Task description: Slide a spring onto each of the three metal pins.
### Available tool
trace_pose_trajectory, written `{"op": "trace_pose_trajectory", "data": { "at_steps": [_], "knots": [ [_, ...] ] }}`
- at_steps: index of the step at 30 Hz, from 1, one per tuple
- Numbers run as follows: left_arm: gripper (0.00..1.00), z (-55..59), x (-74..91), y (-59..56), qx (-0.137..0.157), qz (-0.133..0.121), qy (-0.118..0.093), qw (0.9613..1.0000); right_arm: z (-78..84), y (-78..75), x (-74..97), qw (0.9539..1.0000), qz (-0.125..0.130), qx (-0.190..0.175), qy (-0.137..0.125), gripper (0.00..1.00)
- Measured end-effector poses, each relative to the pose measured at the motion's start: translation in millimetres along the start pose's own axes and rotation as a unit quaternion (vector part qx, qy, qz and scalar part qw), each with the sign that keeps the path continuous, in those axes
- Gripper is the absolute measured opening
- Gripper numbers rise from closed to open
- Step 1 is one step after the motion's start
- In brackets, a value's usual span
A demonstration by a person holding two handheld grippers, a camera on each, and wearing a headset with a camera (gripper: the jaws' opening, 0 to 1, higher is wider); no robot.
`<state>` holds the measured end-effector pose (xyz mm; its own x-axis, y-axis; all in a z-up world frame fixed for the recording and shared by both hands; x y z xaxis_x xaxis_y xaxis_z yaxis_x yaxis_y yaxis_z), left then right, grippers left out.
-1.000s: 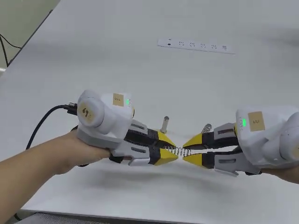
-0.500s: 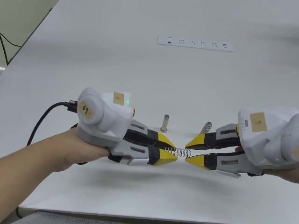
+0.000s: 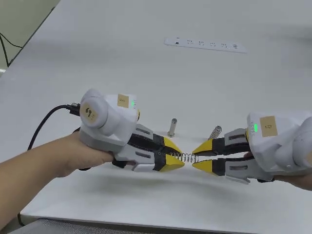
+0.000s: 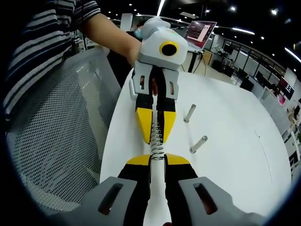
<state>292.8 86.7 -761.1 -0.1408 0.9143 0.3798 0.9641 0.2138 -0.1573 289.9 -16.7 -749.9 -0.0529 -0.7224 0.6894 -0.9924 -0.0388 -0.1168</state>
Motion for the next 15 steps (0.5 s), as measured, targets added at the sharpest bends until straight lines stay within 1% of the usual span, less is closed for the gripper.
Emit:
{"op": "trace_pose_trajectory", "data": {
  "at_steps": [3, 9, 11, 13, 14, 15],
  "knots": [
    [0.03, 1.2, -0.2, 0.5, -0.001, -0.002, 0.004, 1.0000, -2.8, -1.0, 2.7, 1.0000, 0.002, 0.000, -0.005, 0.07],
    [0.03, 3.0, -1.4, 0.3, -0.007, -0.001, 0.008, 0.9999, -9.4, -1.5, 5.9, 0.9999, -0.003, 0.011, -0.002, 0.07],
    [0.03, 5.1, -1.8, 0.1, -0.010, -0.001, 0.015, 0.9998, -13.1, -2.1, 7.5, 0.9999, -0.003, 0.009, -0.010, 0.07],
    [0.03, 6.7, -2.9, 0.6, -0.016, -0.002, 0.021, 0.9997, -19.6, -2.1, 9.1, 0.9996, -0.006, 0.002, -0.027, 0.07],
    [0.03, 7.1, -3.1, 1.3, -0.017, -0.003, 0.022, 0.9996, -20.8, -2.0, 9.3, 0.9996, -0.007, 0.001, -0.026, 0.07],
    [0.03, 7.1, -3.0, 1.7, -0.018, -0.004, 0.022, 0.9996, -22.0, -1.6, 8.4, 0.9997, -0.006, 0.010, -0.020, 0.07]
  ]
}}
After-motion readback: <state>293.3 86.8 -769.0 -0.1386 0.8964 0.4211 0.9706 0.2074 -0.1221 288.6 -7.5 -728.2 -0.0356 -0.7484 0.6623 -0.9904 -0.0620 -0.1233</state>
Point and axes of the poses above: the centre of the closed fingertips' face, and the gripper's own axes: x roughly backward along the fingers, y roughly to its left, z roughly out of its underside, the point moved 6 cm from there along x, roughly backward along the fingers, and after that the axes turned 3 degrees about -z, right-handed, at the moved point
